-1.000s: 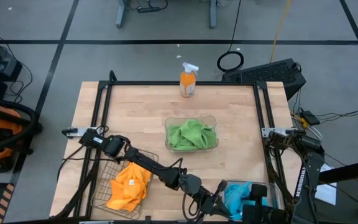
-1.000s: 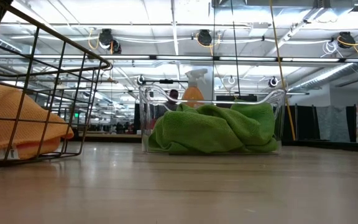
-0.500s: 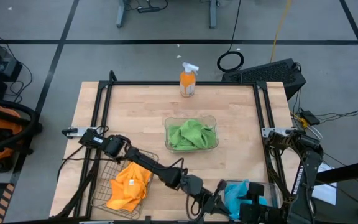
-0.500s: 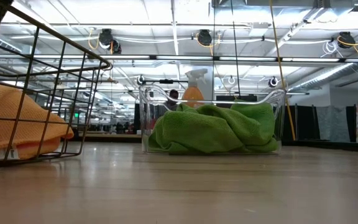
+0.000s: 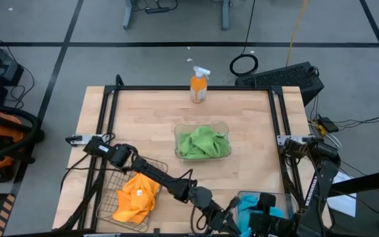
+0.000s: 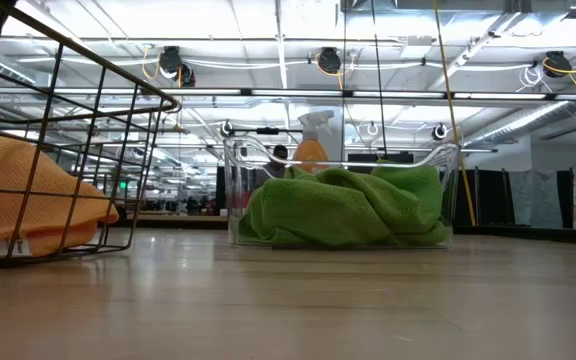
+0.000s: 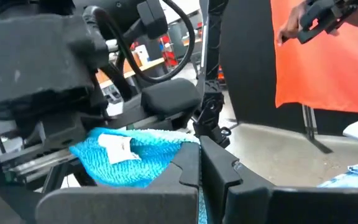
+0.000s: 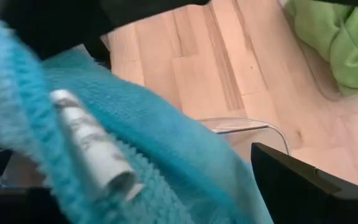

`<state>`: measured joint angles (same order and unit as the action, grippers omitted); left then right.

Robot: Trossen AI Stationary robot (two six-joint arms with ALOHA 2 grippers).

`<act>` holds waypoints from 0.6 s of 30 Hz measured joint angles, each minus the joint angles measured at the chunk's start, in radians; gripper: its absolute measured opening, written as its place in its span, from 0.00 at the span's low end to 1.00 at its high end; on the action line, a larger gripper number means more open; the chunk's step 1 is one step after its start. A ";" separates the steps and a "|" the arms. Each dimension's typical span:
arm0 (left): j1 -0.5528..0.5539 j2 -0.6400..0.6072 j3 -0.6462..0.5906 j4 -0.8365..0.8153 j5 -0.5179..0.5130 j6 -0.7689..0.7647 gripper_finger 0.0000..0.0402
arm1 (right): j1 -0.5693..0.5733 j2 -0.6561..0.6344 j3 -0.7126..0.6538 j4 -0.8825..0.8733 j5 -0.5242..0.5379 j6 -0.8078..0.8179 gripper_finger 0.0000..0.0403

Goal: Sort microfiber towel by color & place in baskets
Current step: Put the blue towel into the bottom transparent bin

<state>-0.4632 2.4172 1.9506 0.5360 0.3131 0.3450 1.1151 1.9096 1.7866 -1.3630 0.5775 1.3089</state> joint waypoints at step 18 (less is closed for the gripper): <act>-0.005 0.000 0.000 0.001 -0.022 0.000 0.00 | -0.050 0.000 -0.011 -0.111 -0.007 0.119 0.71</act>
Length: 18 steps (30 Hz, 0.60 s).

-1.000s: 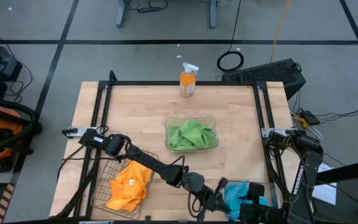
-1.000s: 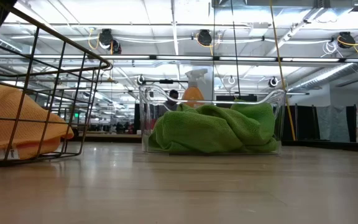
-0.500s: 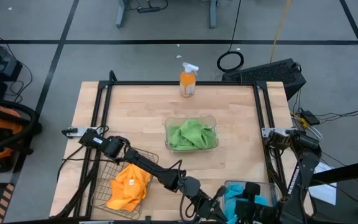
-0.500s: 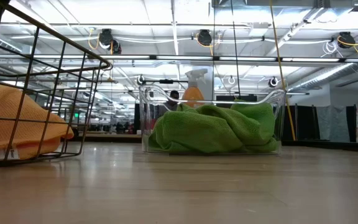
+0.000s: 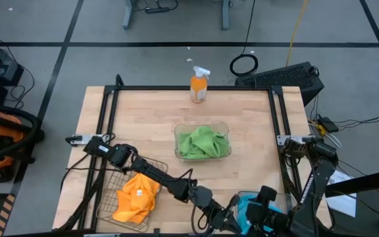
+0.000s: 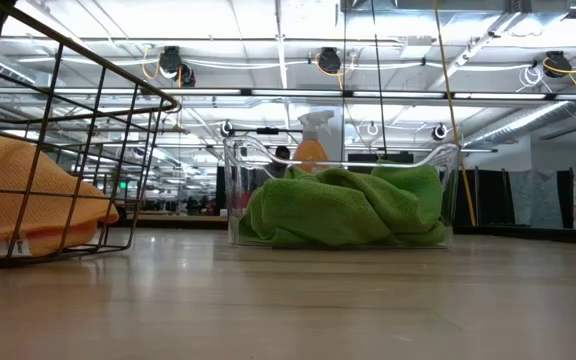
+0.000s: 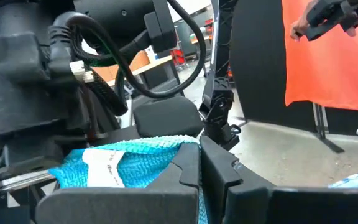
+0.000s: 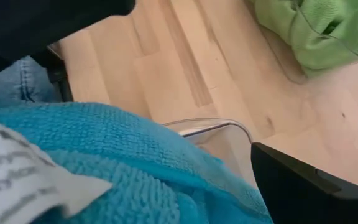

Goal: Sort microfiber towel by color & place in baskets
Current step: Put the blue towel into the bottom transparent bin

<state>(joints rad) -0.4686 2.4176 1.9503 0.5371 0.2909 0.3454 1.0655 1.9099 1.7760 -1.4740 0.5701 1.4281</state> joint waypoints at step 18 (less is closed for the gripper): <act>0.006 0.000 0.001 -0.066 -0.002 0.001 0.00 | 0.017 0.002 -0.001 0.008 -0.077 0.027 0.68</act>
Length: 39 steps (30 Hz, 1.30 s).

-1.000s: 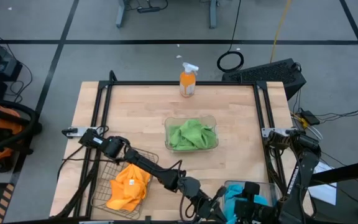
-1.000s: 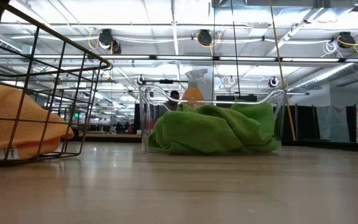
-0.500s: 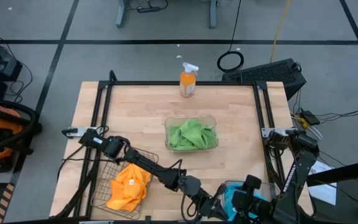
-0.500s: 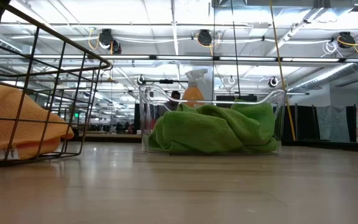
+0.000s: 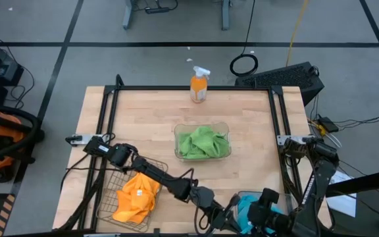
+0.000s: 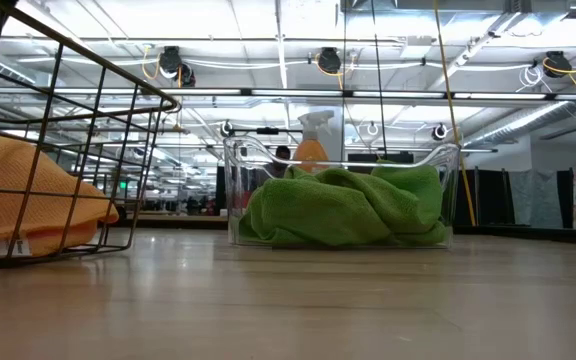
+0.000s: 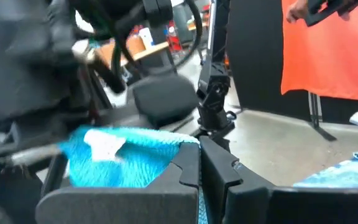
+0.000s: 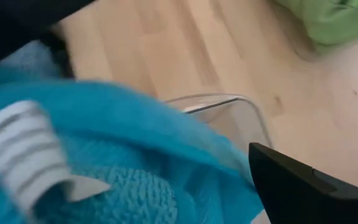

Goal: Sort microfiber towel by color & place in baskets
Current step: Put the blue towel into the bottom transparent bin

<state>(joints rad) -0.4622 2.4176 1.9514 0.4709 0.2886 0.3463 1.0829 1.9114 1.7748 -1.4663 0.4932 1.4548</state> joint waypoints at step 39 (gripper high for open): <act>0.125 0.001 -0.001 -0.096 -0.007 0.051 0.01 | 0.054 -0.002 0.000 0.181 0.003 -0.105 0.63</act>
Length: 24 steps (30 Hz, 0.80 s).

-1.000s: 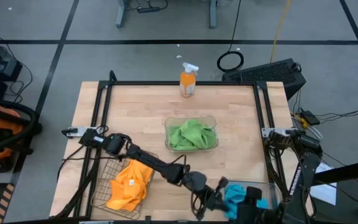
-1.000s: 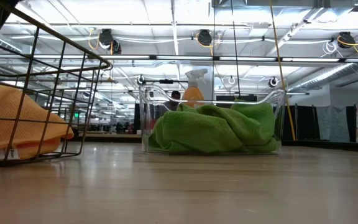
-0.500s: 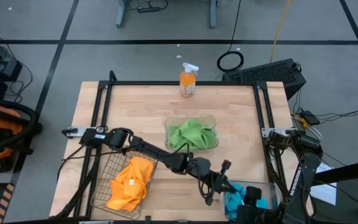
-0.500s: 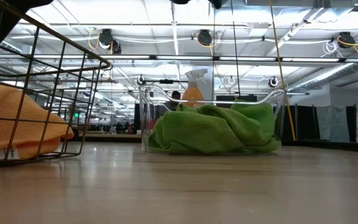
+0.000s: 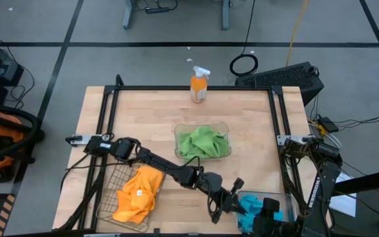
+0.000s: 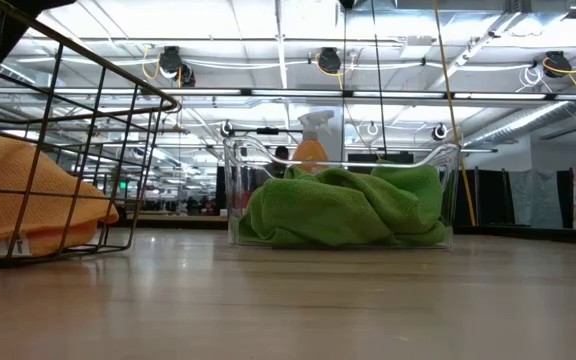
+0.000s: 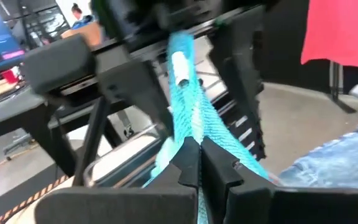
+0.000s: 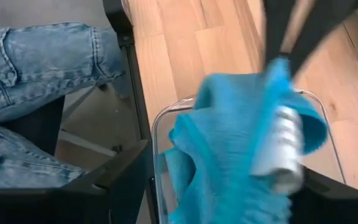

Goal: Sort microfiber towel by color & place in baskets
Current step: Put the blue towel into the bottom transparent bin

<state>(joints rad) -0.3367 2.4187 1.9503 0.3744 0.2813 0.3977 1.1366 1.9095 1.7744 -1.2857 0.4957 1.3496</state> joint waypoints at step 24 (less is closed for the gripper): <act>-0.081 -0.045 0.000 0.149 -0.133 -0.053 0.58 | -0.002 0.000 0.000 -0.042 0.051 -0.057 0.63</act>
<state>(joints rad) -0.4177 2.3737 1.9503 0.5232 0.1486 0.3450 1.1343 1.9095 1.7748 -1.3280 0.5463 1.2921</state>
